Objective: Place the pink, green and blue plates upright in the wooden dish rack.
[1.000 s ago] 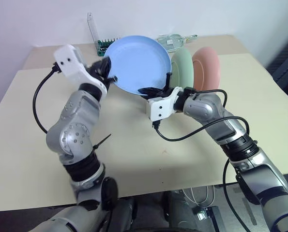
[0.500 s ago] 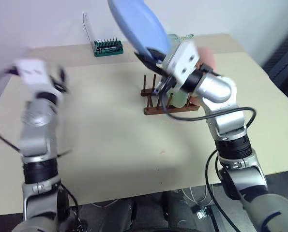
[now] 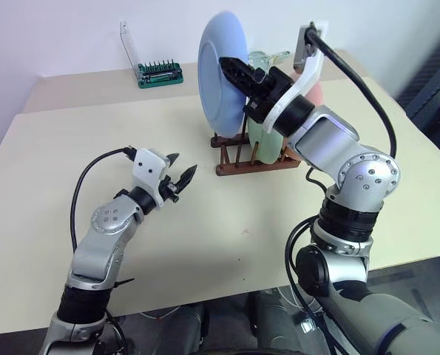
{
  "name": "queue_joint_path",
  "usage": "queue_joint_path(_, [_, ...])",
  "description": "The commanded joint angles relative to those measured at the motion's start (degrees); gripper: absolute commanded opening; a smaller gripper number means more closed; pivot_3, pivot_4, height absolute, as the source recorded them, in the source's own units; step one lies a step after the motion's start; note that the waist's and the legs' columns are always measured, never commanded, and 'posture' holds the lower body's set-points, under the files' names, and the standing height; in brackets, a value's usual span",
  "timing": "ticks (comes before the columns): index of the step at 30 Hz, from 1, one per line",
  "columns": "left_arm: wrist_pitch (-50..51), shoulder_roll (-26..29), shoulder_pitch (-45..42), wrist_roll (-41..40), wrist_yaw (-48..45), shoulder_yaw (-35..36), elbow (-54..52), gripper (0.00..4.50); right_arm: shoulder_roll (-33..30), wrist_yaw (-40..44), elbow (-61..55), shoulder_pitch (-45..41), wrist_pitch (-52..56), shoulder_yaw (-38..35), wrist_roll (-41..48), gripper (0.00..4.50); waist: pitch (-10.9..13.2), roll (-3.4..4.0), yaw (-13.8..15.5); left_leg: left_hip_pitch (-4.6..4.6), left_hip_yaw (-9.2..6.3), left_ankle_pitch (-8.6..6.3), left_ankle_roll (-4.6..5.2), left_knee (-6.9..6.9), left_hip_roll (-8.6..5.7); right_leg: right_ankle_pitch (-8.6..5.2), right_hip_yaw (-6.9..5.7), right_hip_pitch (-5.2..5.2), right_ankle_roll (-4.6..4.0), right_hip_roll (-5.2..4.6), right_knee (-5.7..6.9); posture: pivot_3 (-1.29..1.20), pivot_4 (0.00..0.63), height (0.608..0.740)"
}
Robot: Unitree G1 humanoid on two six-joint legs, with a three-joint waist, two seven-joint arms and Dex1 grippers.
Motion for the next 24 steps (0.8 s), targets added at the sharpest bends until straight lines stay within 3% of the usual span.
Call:
queue_joint_path(1, [1.85, 0.28, 0.15, -2.87, -1.21, 1.48, -3.29, 2.63, -0.33, -4.54, 0.99, -1.84, 0.14, -1.3, 3.4, 0.0, 0.0, 0.0, 0.06, 0.0, 0.0, 0.0, 0.0, 0.01, 0.0, 0.0, 0.0, 0.01, 0.0, 0.0, 0.0, 0.0, 0.15, 0.735])
queue_joint_path(13, [3.95, 0.23, 1.5, -2.81, 0.04, 1.41, -5.64, 2.63, -4.34, -3.54, 4.66, -4.55, -1.81, -1.53, 4.91, 0.0, -0.01, 0.03, 0.06, 0.0, 0.01, -0.01, 0.02, 0.01, 0.0, 0.0, 0.0, 0.02, 0.0, 0.0, 0.0, 0.0, 0.15, 0.735])
queue_joint_path(24, [5.01, 0.2, 1.47, -2.85, -0.01, 1.19, -6.14, 2.63, -3.59, -10.54, 2.88, -5.66, -5.35, -1.85, 9.25, 0.0, 0.0, 0.05, 0.0, 0.0, 0.01, -0.01, 0.02, 0.01, 0.01, 0.0, 0.0, 0.0, 0.0, 0.0, 0.0, 0.0, 0.15, 0.735])
